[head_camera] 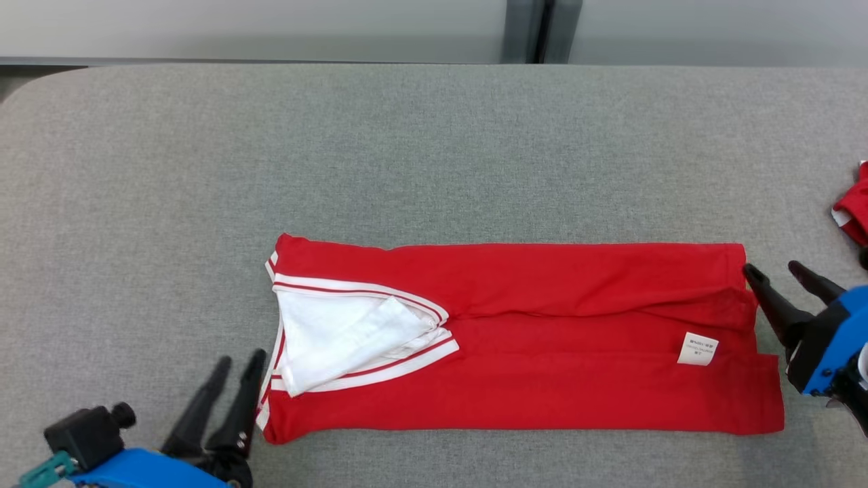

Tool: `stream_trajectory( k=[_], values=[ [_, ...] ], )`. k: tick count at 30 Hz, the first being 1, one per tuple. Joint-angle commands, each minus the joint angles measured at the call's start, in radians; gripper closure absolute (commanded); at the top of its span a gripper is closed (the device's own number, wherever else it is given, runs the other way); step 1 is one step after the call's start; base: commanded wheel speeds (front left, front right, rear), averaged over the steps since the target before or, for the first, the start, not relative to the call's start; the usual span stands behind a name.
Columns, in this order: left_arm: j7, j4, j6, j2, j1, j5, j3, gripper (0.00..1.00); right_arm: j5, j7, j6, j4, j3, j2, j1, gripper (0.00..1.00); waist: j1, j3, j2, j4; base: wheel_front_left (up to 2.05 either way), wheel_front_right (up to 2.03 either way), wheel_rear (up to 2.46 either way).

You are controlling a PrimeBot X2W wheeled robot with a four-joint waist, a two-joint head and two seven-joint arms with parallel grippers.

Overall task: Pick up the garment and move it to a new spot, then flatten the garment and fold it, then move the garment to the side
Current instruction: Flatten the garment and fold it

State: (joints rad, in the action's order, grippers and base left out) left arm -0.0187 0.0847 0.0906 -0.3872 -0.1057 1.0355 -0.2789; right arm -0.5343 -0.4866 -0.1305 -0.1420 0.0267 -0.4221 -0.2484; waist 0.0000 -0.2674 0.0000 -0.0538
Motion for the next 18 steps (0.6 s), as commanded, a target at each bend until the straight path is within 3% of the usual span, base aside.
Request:
stream_trajectory(
  k=[1,10,14,18],
  values=[
    [0.033,-0.014,0.006,-0.001,0.029,-0.027,0.01,0.0,0.008,0.014,-0.001,0.019,0.022,0.018,0.027,0.0,0.0,0.006,0.0,0.0,0.0,0.0,0.0],
    [0.24,-0.174,0.003,0.026,0.194,-0.256,0.002,0.0,0.076,0.086,-0.001,0.138,0.177,0.189,0.134,0.0,0.0,0.035,0.0,-0.007,0.0,0.0,0.0],
    [0.277,-0.248,-0.028,0.059,0.294,-0.368,0.011,0.0,0.128,0.169,-0.001,0.156,0.229,0.286,0.132,0.0,0.0,0.033,0.0,0.0,0.0,0.0,0.0],
    [0.284,-0.298,-0.052,0.088,0.37,-0.475,0.033,0.0,0.193,0.246,-0.001,0.131,0.24,0.338,0.106,0.0,0.0,0.021,0.0,0.014,0.0,0.0,0.0]
  ],
)
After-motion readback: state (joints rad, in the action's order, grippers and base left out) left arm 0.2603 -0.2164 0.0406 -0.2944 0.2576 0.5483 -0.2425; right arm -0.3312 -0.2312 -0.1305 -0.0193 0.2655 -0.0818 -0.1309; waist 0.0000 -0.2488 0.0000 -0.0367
